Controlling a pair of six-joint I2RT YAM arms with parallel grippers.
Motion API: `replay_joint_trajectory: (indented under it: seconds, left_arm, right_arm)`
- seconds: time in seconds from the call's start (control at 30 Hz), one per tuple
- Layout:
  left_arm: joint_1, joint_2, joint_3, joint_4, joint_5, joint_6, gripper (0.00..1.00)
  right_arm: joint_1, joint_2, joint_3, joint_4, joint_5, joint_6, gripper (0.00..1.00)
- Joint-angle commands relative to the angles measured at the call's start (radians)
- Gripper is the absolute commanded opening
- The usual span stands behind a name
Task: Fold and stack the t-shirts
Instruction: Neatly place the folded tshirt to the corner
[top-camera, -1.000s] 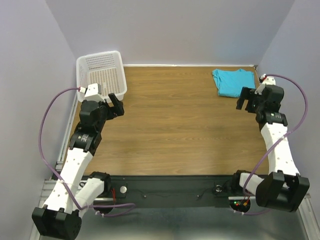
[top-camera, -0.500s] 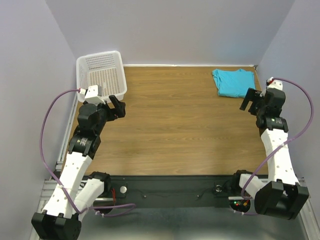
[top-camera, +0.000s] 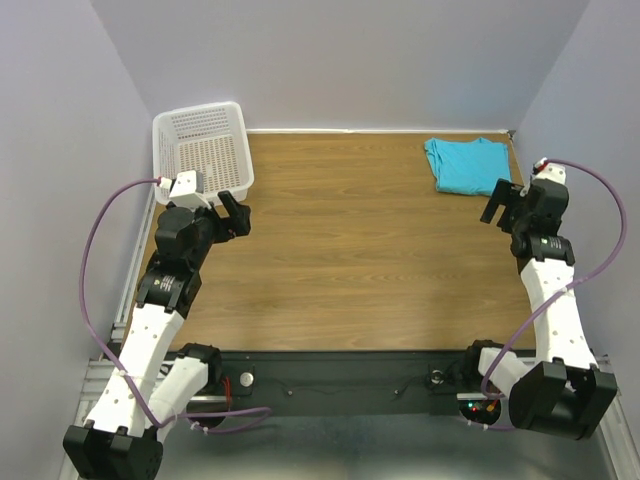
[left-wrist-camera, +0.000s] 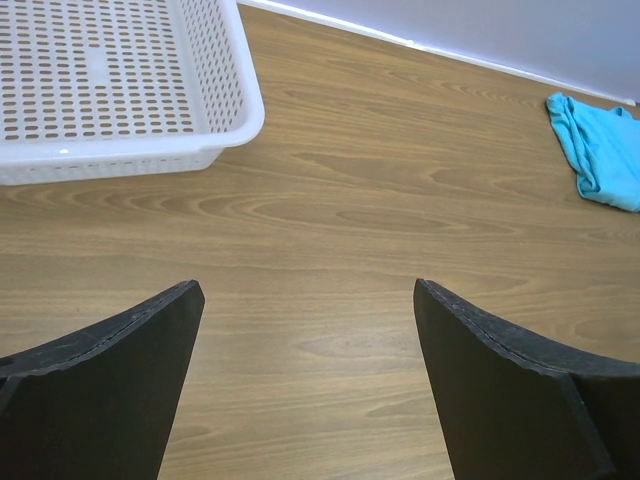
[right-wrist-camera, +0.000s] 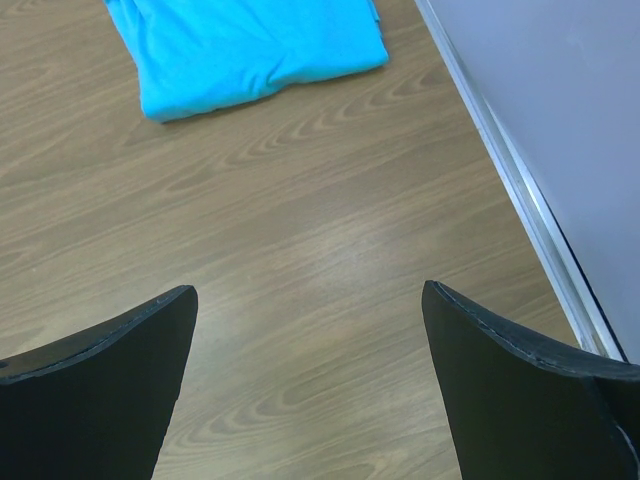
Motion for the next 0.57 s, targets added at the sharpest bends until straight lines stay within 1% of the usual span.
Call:
replay_joint_trajectory:
  seconds: [0.0, 0.53]
  left_arm:
    - [0.004, -0.024, 0.010, 0.019, 0.003, 0.019, 0.99]
    - [0.004, -0.027, 0.003, 0.027, 0.001, 0.019, 0.99]
  right_arm:
    - [-0.005, -0.025, -0.007, 0.033, 0.019, 0.011, 1.00]
    - [-0.005, -0.038, -0.013, 0.035, 0.043, 0.001, 1.00]
